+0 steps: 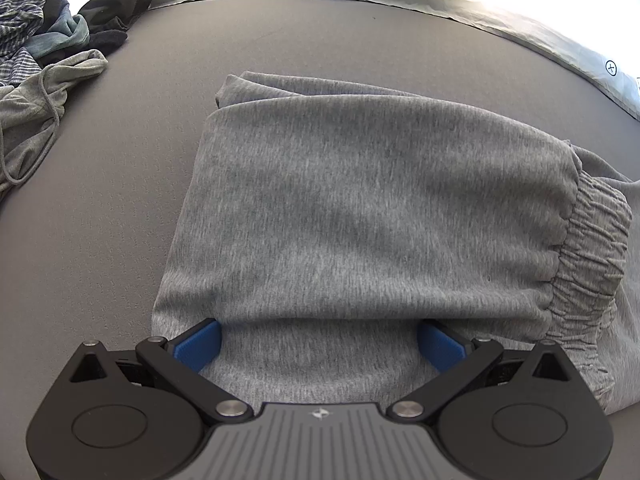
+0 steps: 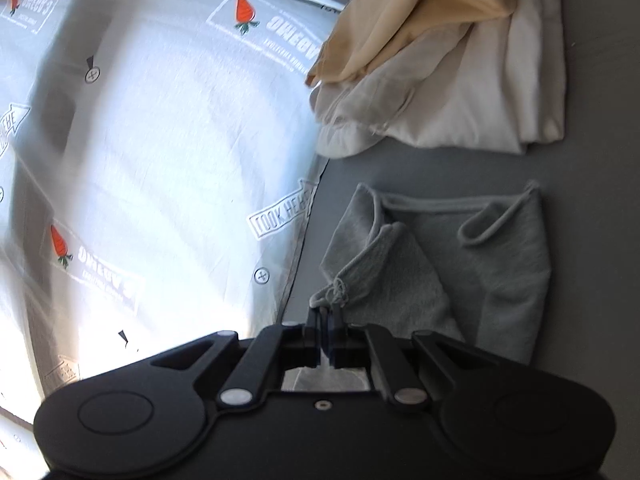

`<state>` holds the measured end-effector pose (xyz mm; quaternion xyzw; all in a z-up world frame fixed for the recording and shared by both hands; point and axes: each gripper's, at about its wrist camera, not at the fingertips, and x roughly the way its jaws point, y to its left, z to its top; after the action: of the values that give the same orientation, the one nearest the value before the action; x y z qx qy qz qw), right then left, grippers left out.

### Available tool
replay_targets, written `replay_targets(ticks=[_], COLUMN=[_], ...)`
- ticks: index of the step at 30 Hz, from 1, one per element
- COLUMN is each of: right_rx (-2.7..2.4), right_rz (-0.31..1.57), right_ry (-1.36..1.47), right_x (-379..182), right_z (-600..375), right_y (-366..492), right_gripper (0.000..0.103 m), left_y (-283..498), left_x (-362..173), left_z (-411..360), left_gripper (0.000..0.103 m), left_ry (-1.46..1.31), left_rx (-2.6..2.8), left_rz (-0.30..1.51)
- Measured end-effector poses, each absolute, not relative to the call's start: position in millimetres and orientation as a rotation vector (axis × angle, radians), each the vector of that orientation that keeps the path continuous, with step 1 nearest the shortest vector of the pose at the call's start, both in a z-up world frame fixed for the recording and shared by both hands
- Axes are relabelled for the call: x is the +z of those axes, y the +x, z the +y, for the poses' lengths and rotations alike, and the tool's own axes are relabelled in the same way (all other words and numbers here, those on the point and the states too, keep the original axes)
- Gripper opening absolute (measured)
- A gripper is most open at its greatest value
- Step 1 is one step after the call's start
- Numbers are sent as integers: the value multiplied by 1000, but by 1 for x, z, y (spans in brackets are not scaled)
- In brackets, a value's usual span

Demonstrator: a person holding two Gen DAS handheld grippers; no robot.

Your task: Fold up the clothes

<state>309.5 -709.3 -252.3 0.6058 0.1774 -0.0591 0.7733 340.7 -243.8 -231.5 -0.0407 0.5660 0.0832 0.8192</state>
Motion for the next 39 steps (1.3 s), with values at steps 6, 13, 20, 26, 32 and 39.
replay_targets(ticks=[6,13,20,26,32,39], right_rx=[165,425,370,451,559,411], right_rz=[569,938,888,867,896,838], right_ry=[1239,898,760,284,131,342], right_x=[-240,-243,-225,-211,-225,-214], right_z=[-623,-510,-513,-494,-462,-512], right_y=[333,342,346,337,324,316], right_gripper=[3,5,22,42,3,48], left_y=[337,337,345,347,347,346], left_x=[-231,-231,-238,-236,-233,-238], left_z=[-244,-244,-229,-233,-236,-236], left_gripper=[103,103,103,103,103,103], left_ry=[-87,-87,-86,-89,-88,-88], left_rx=[179,179,179,183,181,181], left_rz=[1193,1184,1175,1170,1167,1163])
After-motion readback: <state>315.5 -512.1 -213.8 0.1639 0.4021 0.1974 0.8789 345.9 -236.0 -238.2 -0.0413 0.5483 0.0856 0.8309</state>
